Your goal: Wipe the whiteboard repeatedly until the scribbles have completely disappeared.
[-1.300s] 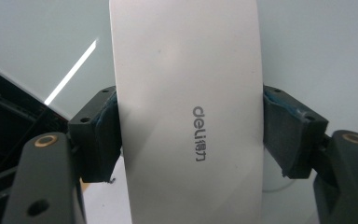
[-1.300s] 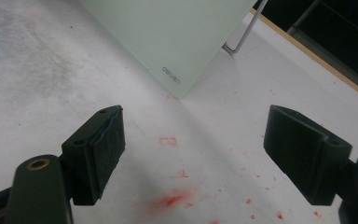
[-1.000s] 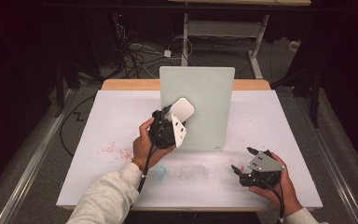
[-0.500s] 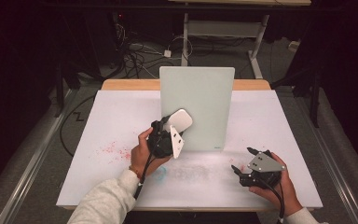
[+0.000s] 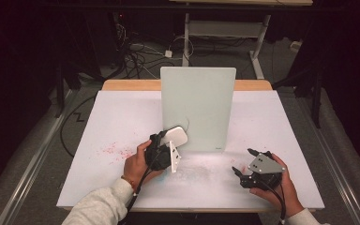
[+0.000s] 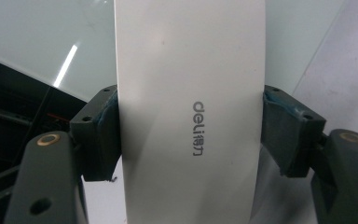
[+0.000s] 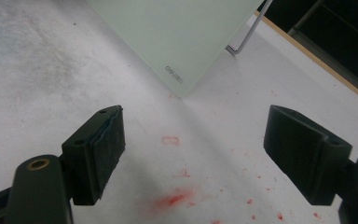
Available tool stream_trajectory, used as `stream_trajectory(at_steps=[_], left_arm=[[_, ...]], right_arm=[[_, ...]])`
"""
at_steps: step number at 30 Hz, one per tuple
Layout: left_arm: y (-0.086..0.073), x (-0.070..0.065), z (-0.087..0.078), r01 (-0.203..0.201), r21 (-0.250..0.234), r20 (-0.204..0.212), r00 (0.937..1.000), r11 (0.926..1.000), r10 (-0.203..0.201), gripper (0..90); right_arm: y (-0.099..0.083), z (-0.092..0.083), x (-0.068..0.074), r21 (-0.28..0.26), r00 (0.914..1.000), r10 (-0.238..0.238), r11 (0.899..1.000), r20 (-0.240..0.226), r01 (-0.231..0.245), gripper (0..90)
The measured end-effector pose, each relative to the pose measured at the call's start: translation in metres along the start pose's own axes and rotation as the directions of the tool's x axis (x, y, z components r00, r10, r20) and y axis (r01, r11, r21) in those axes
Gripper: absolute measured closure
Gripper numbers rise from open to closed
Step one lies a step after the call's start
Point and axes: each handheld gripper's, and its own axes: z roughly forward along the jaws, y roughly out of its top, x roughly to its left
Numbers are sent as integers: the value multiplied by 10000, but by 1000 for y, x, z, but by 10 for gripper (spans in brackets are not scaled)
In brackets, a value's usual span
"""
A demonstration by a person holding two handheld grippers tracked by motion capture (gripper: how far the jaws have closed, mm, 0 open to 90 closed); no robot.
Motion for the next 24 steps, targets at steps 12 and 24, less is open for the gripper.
stream_trajectory(at_steps=[12, 24], left_arm=[[9, -15, 6, -1155, 467, -25, 9933, 9922, 1158, 280], [-6, 14, -1, -509, 408, -139, 9986, 9979, 515, 284]], right_arm=[[0, 1, 1, 8, 10000, -36, 10000, -26, 36, 211], [-1, -1, -1, -47, 10000, 6, 10000, 34, -6, 210]])
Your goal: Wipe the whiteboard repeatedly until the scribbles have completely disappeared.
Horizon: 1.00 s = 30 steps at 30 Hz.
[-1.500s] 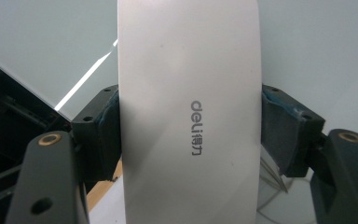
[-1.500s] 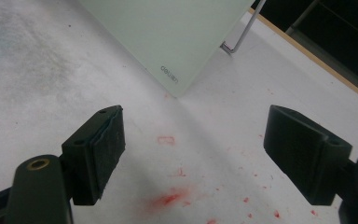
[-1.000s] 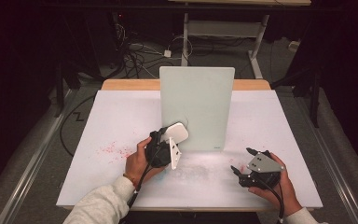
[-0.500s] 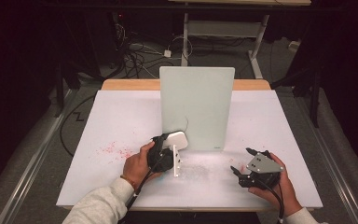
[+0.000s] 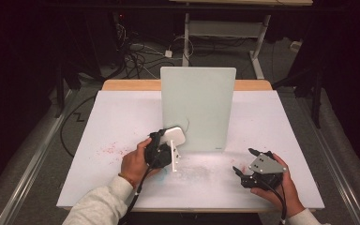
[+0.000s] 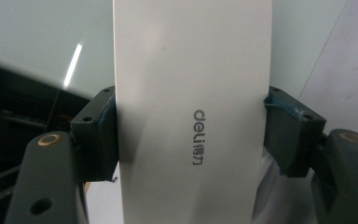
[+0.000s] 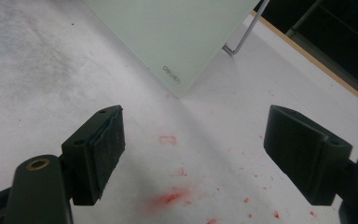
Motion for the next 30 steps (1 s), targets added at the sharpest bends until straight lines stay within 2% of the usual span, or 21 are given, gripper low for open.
stream_trajectory(at_steps=[2, 5, 8, 10, 13, 17, 19, 22, 26, 29, 30], left_arm=[[-9, 4, 0, 255, -29, 55, 9997, 9997, -255, 284], [-13, 3, 0, 413, -110, 45, 9991, 9991, -412, 284], [-9, -5, 1, 230, -71, -18, 9997, 9997, -230, 284], [-4, -15, 2, -215, 44, 5, 9998, 9998, 215, 284], [7, -31, 5, -833, 36, -335, 9960, 9965, 834, 283], [18, -33, 8, -840, -124, -191, 9963, 9964, 837, 284], [22, -31, 8, -592, -230, -14, 9982, 9980, 592, 284], [30, -25, 8, -536, -315, -14, 9986, 9981, 535, 285], [39, -8, 7, 330, -708, -73, 9994, 9969, -336, 285], [44, 6, 4, 713, -898, -374, 9965, 9934, -749, 286], [45, 12, 4, 987, -1032, -492, 9933, 9898, -1042, 286]], right_arm=[[0, 0, 0, -10, 10000, -16, 10000, -8, 16, 210], [1, -1, 1, -54, 9999, -137, 9999, 85, 137, 209], [2, -1, 2, -96, 9995, -297, 9995, 92, 298, 208], [3, 0, 3, -57, 9991, -411, 9991, 86, 411, 207], [2, 0, 3, -6, 9991, -408, 9992, 92, 408, 206], [2, 0, 2, -16, 9993, -376, 9993, 72, 376, 206], [2, 0, 2, -33, 9992, -385, 9993, 49, 386, 206], [2, -1, 2, -50, 9992, -389, 9992, 53, 389, 206], [2, 0, 2, -17, 9992, -391, 9992, 81, 391, 206], [2, 0, 2, -20, 9992, -383, 9993, 113, 383, 206], [2, 0, 1, -29, 9993, -357, 9994, 135, 358, 206]])
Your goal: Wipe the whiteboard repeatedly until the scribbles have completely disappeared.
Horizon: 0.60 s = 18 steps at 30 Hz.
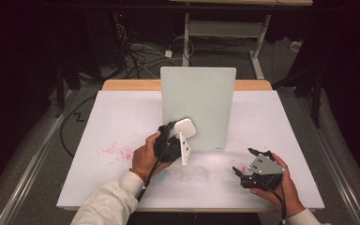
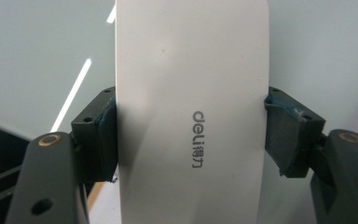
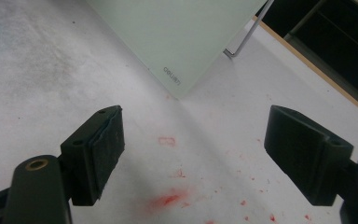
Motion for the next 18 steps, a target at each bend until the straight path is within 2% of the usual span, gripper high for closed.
stream_trajectory(at_steps=[3, 4, 5, 7, 8, 9, 12, 14, 16, 18], left_arm=[[2, 20, -2, 901, -165, -120, 9958, 9958, -903, 286], [2, 25, -3, 1049, -285, -189, 9942, 9941, -1054, 286], [2, 27, -3, 1358, -250, -140, 9906, 9904, -1362, 286], [0, 23, -3, 1463, -194, -192, 9890, 9890, -1467, 286], [0, 18, -3, 1316, -105, -144, 9912, 9912, -1317, 287], [-1, 14, -2, 905, -88, -187, 9957, 9959, -906, 286], [-8, -7, 0, 434, 101, 152, 9989, 9990, -436, 286], [-13, -19, 0, 193, 287, 394, 9990, 9994, -204, 286], [-16, -32, 1, -336, 558, 782, 9965, 9979, 292, 286], [-18, -41, 2, -780, 666, 792, 9942, 9947, 726, 286]], right_arm=[[-1, 0, -1, 14, 10000, 45, 10000, 4, -45, 206], [-1, 1, 0, 8, 10000, 38, 10000, -15, -38, 206], [-1, 1, 0, 20, 10000, 0, 10000, -19, 0, 206], [0, 1, 0, 17, 10000, 23, 10000, -47, -23, 206], [0, 1, 1, 7, 9999, 30, 10000, -110, -30, 206], [0, 1, 2, 23, 9999, 13, 10000, -159, -13, 206], [1, 2, 4, 17, 9998, -61, 10000, -188, 61, 206], [1, 1, 4, 23, 9998, -71, 10000, -198, 71, 206], [0, 1, 3, 32, 9999, -33, 10000, -163, 34, 206], [0, 1, 3, 25, 9999, -37, 10000, -152, 37, 206]])
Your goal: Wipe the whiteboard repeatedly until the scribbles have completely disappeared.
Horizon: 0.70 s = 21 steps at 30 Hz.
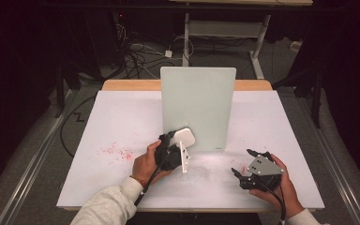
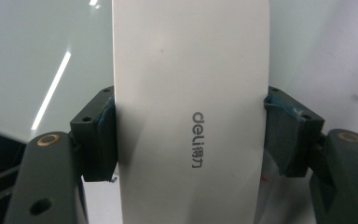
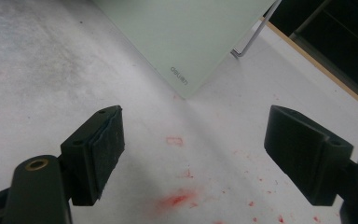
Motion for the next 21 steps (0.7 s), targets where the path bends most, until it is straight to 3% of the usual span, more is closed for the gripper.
stream_trajectory(at_steps=[5, 7, 9, 11, 16, 18, 21], left_arm=[[6, 9, -1, 321, -55, 96, 9994, 9995, -320, 286], [10, 17, -3, 408, -43, -366, 9985, 9992, -409, 286], [14, 30, -5, 879, -194, -329, 9955, 9959, -885, 287], [18, 40, -7, 935, -174, -696, 9931, 9955, -945, 287], [26, 73, -13, 1880, -530, -999, 9762, 9807, -1926, 287], [29, 83, -15, 2330, -560, -998, 9662, 9709, -2376, 287], [34, 93, -17, 2566, -650, -1113, 9585, 9643, -2626, 287]], right_arm=[[0, -1, -1, -39, 10000, -18, 10000, 41, 18, 206], [0, -1, -1, -47, 10000, -7, 10000, 50, 8, 207], [0, 0, -1, -26, 10000, -19, 10000, 39, 19, 206], [0, 0, 0, 17, 10000, -63, 10000, -2, 63, 206], [0, 0, -1, 12, 10000, 3, 10000, 52, -3, 206], [0, 1, -1, 11, 10000, 30, 10000, 0, -30, 207], [0, 1, 0, 16, 10000, 8, 10000, -10, -8, 207]])
